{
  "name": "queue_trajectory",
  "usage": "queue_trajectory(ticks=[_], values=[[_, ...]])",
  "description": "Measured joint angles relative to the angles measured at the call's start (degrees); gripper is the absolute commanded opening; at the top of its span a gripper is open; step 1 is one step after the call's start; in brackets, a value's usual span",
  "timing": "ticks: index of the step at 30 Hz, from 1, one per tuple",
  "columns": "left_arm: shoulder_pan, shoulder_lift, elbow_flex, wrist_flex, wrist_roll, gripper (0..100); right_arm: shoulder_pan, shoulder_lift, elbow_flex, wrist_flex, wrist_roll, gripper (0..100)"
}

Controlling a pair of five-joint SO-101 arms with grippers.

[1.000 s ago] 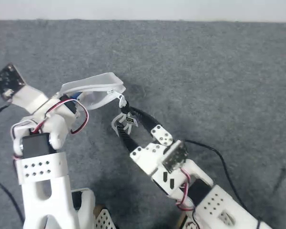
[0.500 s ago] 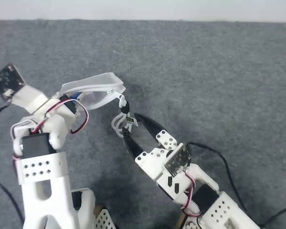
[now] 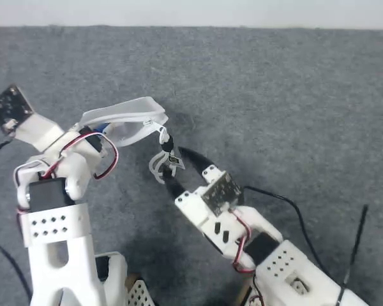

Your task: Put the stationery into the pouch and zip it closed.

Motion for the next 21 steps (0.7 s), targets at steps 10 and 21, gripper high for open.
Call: queue_trajectory(ticks=[10,21], values=[[0.0,0.0,0.0,0.0,0.0,1,1.1,17.8,-7.2,-9.1,-0.3,15.5],[0.0,0.0,0.0,0.0,0.0,1,1.1,32.4,-11.5,-19.0,-0.3,15.2]])
